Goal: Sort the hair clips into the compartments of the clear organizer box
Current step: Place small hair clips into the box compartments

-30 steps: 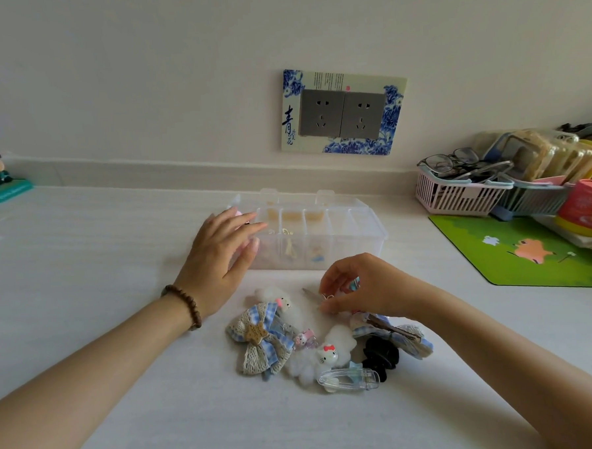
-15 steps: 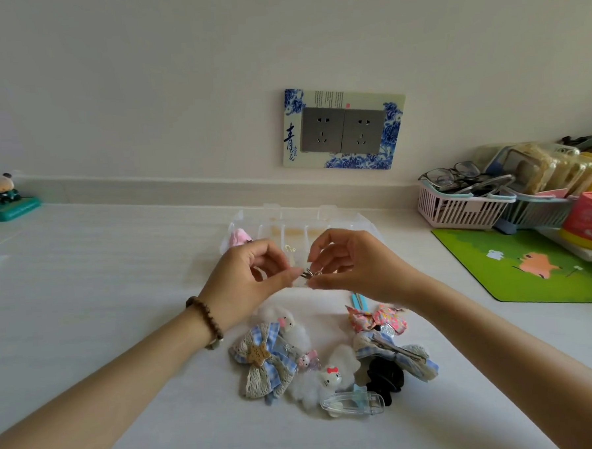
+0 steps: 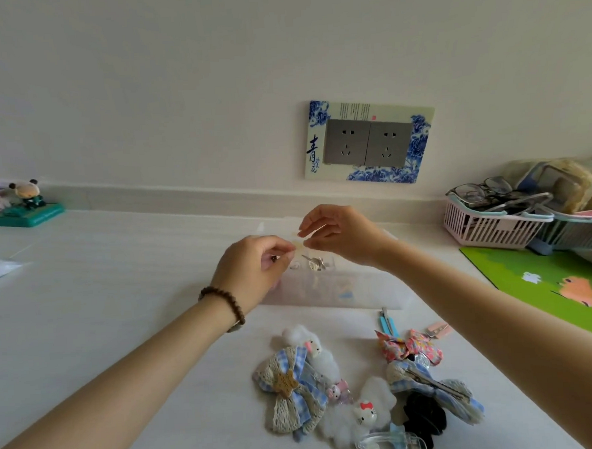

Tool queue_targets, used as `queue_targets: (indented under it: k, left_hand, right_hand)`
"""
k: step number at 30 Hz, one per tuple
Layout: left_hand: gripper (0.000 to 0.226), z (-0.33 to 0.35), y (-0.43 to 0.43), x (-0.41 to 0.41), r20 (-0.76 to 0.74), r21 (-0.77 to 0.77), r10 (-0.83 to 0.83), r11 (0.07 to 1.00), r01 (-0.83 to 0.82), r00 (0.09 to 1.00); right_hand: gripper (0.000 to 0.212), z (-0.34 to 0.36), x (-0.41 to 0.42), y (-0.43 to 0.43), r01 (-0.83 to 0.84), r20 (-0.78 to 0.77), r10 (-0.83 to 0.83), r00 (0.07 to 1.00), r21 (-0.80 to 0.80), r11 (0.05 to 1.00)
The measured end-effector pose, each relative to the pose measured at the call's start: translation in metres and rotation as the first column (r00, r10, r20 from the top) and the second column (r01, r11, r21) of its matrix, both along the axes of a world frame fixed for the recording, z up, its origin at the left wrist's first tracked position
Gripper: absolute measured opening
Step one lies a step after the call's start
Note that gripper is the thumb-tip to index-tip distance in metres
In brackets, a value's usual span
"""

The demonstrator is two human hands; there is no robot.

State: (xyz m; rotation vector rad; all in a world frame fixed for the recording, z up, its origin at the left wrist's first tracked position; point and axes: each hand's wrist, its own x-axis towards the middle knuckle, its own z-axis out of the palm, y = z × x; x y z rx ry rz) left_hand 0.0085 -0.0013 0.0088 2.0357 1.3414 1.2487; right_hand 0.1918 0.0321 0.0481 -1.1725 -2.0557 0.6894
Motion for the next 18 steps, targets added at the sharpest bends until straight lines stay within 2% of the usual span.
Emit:
queue_targets:
  k: [2, 5, 10, 15, 18]
  left_hand:
    - [0.016, -0.001, 0.001, -0.007, -0.110, 0.090, 0.042, 0.995, -0.032, 0.993]
    - [0.019, -0.005, -0.003, -0.013, -0.177, 0.128, 0.023, 0.992, 0.000, 0.984]
    - [0.062, -0.013, -0.007, -0.020, -0.303, 0.190, 0.017, 0.981, 0.043, 0.953]
    - [0.067, -0.023, -0.008, -0.027, -0.286, 0.092, -0.030, 0.994, 0.058, 0.958]
    - [0.068, -0.026, -0.010, -0.028, -0.293, 0.064, -0.058, 0.995, 0.080, 0.954]
  right_hand:
    - [0.016, -0.002, 0.006, -0.005, 0.022, 0.028, -0.024, 0.999, 0.053, 0.998]
    - [0.012, -0.004, 0.019, -0.012, 0.045, 0.117, -0.057, 0.991, 0.103, 0.994]
    - [0.013, 0.002, 0.035, -0.016, 0.025, 0.322, -0.042, 0.946, 0.056, 0.998]
    - [0.018, 0.007, 0.027, -0.019, -0.015, 0.370, 0.001, 0.929, 0.034, 0.999]
    - [0.019, 0.009, 0.029, -0.028, -0.009, 0.361, -0.021, 0.932, 0.082, 0.997]
